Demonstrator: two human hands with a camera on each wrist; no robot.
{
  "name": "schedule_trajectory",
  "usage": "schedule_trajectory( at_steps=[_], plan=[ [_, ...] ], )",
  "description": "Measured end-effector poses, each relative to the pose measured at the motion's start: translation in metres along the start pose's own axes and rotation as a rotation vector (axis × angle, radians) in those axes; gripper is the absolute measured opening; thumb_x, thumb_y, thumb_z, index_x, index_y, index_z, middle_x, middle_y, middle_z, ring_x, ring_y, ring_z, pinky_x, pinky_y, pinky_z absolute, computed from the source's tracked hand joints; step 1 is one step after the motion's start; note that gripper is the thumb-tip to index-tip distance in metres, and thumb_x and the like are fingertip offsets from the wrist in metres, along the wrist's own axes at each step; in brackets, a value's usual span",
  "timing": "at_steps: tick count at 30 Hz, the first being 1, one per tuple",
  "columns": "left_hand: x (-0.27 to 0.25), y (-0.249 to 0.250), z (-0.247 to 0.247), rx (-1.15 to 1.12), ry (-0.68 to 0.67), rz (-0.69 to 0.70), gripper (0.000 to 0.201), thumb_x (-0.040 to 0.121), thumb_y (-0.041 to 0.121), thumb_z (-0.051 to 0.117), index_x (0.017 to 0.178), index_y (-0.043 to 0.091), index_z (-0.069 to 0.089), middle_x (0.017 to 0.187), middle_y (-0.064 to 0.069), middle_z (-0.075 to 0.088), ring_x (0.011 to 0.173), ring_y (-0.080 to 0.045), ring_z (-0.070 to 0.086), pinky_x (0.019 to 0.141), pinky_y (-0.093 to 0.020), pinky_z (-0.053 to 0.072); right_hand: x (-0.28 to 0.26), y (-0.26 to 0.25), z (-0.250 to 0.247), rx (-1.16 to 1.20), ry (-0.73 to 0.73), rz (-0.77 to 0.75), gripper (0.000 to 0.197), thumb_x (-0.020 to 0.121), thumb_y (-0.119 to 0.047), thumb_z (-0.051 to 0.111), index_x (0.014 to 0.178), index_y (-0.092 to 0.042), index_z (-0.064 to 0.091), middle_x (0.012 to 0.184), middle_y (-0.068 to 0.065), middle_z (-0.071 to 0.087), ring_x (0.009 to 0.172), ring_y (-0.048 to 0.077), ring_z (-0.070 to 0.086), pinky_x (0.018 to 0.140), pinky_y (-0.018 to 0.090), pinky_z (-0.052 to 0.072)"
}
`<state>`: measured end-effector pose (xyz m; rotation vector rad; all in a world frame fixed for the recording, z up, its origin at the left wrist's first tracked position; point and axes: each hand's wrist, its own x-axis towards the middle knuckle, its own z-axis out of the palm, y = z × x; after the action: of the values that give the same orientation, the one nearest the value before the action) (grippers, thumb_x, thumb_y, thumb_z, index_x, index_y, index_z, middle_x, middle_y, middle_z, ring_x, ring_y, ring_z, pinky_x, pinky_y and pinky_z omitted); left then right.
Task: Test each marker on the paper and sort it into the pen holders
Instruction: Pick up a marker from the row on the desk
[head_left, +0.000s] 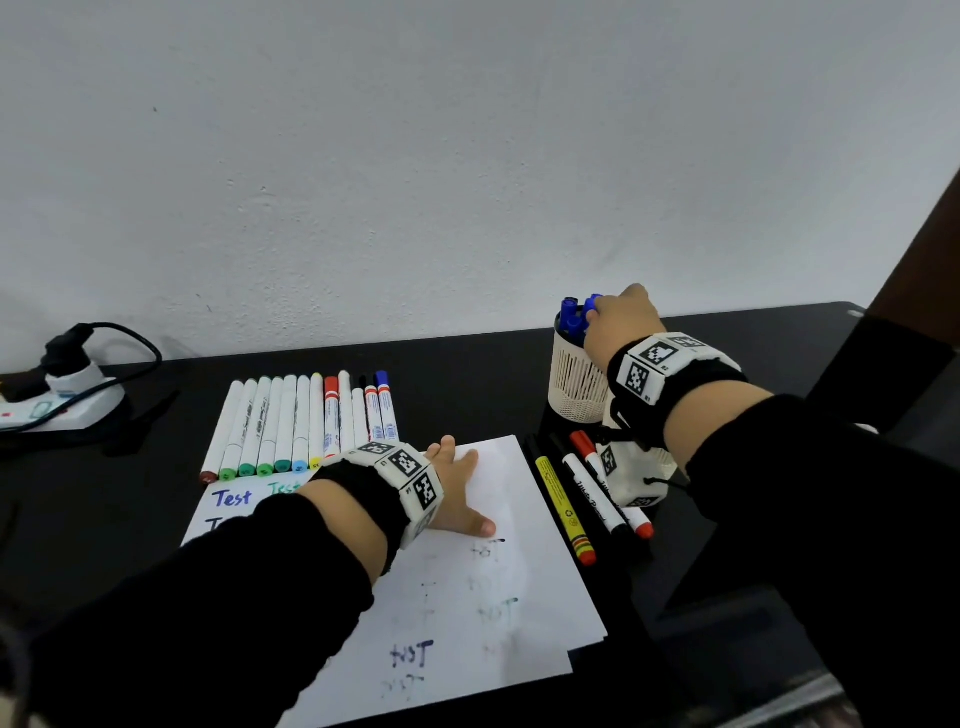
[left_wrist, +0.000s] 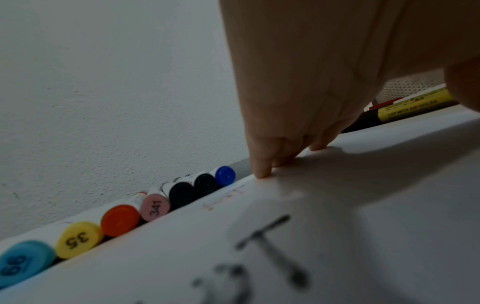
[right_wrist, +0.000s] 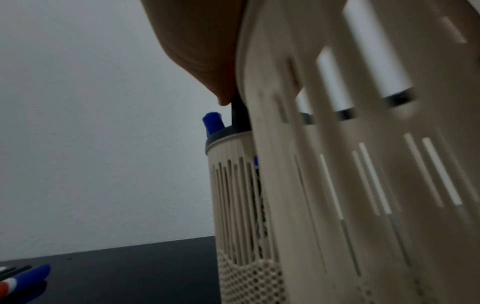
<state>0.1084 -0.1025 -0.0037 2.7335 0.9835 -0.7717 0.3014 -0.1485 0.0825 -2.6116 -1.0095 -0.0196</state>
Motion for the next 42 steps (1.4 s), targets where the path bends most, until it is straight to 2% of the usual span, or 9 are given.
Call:
schedule_trajectory(
  at_steps=[5,13,22,26,29,33,36,39,42],
  plan=[
    [0.001,-0.001,-0.001,0.001,-0.006,-0.001,0.097,0.086,0.061,0.048,0.149,0.015,-0.009,0.156,-0.012,-0.015,0.145,-0.027,-0.003,0.115,-0.046,0.01,-0.006,-0.001,0.0,0.102,0.049,0.013,0.034,0.095,-0.012,0.046,0.129,-0.008,0.046,0.131,0.015,0.036,0.113,0.033,0.049,0.09,0.039,0.046],
    [-0.019,-0.01,-0.004,0.055,-0.008,0.018,0.09,0.089,0.055,0.049,0.151,0.017,-0.002,0.157,-0.009,-0.01,0.146,-0.024,0.0,0.115,-0.041,0.014,-0.024,-0.021,-0.017,0.14,0.148,-0.002,0.026,0.094,-0.013,0.044,0.12,-0.007,0.049,0.127,0.014,0.041,0.116,0.031,0.044,0.083,0.035,0.041],
    [-0.062,-0.058,0.013,0.053,-0.028,-0.044,0.087,0.086,0.06,0.049,0.15,0.025,0.002,0.158,0.0,-0.005,0.145,-0.023,0.008,0.116,-0.04,0.012,-0.059,-0.075,-0.006,0.079,-0.013,-0.14,0.029,0.094,-0.016,0.041,0.121,-0.01,0.048,0.127,0.013,0.044,0.113,0.032,0.048,0.085,0.036,0.042],
    [-0.081,-0.086,0.029,-0.051,-0.061,-0.065,0.089,0.086,0.054,0.055,0.15,0.026,0.0,0.158,-0.001,-0.01,0.145,-0.024,0.009,0.116,-0.042,0.011,-0.07,-0.104,0.009,0.06,-0.092,-0.205,0.03,0.093,-0.016,0.043,0.122,-0.009,0.049,0.126,0.014,0.047,0.113,0.033,0.05,0.089,0.037,0.043],
    [-0.09,-0.104,0.037,-0.052,-0.069,-0.101,0.09,0.085,0.056,0.053,0.15,0.027,-0.003,0.157,0.001,-0.011,0.145,-0.024,0.009,0.117,-0.045,0.012,-0.073,-0.122,0.024,0.041,-0.169,-0.243,0.026,0.091,-0.018,0.047,0.115,-0.009,0.052,0.112,0.01,0.053,0.104,0.031,0.055,0.081,0.033,0.045],
    [-0.096,-0.122,0.046,-0.102,-0.063,-0.12,0.09,0.086,0.053,0.054,0.15,0.024,-0.002,0.158,-0.001,-0.011,0.145,-0.023,0.006,0.116,-0.044,0.012,-0.075,-0.145,0.051,-0.036,-0.265,-0.29,0.007,0.086,-0.021,0.053,0.087,-0.014,0.055,0.091,0.005,0.061,0.084,0.028,0.06,0.078,0.032,0.051],
    [-0.097,-0.127,0.049,-0.15,-0.066,-0.097,0.09,0.087,0.051,0.055,0.15,0.024,-0.003,0.157,-0.001,-0.013,0.146,-0.021,0.0,0.116,-0.043,0.01,-0.071,-0.158,0.075,-0.104,-0.346,-0.287,0.01,0.082,-0.02,0.054,0.073,-0.016,0.054,0.086,0.007,0.066,0.078,0.028,0.063,0.077,0.033,0.054],
    [-0.096,-0.126,0.049,-0.157,-0.063,-0.09,0.089,0.087,0.049,0.055,0.15,0.024,-0.004,0.157,-0.001,-0.014,0.145,-0.021,-0.001,0.115,-0.044,0.01,-0.065,-0.164,0.095,-0.173,-0.418,-0.263,0.008,0.077,-0.02,0.055,0.072,-0.014,0.054,0.08,0.008,0.065,0.077,0.029,0.064,0.079,0.035,0.054],
    [-0.094,-0.127,0.048,-0.152,-0.065,-0.075,0.089,0.087,0.049,0.055,0.15,0.023,-0.004,0.157,-0.001,-0.014,0.145,-0.021,-0.001,0.115,-0.045,0.01,-0.064,-0.168,0.11,-0.232,-0.445,-0.247,0.015,0.083,-0.024,0.06,0.08,-0.011,0.053,0.076,0.006,0.06,0.08,0.026,0.062,0.084,0.037,0.053]
  ],
)
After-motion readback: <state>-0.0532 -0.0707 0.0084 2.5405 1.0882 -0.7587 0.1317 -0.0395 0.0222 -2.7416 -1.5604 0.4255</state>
